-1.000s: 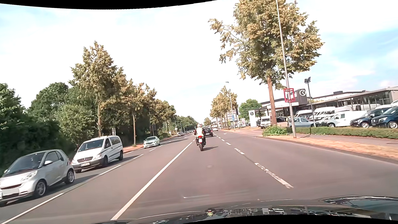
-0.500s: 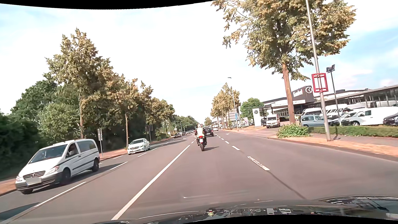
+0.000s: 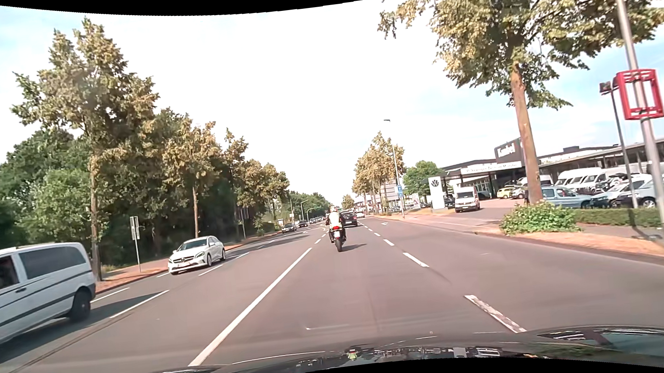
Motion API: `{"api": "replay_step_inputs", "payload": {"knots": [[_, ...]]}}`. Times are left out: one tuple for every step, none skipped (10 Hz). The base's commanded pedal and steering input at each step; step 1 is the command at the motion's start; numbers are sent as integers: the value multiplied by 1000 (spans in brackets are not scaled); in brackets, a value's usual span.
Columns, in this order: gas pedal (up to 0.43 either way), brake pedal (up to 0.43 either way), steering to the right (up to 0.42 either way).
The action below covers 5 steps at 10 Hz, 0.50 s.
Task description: Follow the waypoints while adhering to traffic rules and regulations
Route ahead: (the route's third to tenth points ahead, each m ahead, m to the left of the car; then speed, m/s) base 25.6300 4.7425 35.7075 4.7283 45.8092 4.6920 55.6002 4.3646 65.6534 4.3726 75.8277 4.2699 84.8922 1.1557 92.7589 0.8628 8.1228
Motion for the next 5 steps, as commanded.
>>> {"api": "replay_step_inputs", "payload": {"knots": [[28, 0, -5], [28, 0, -4], [39, 0, -4], [59, 0, -3], [118, 0, -3]]}}
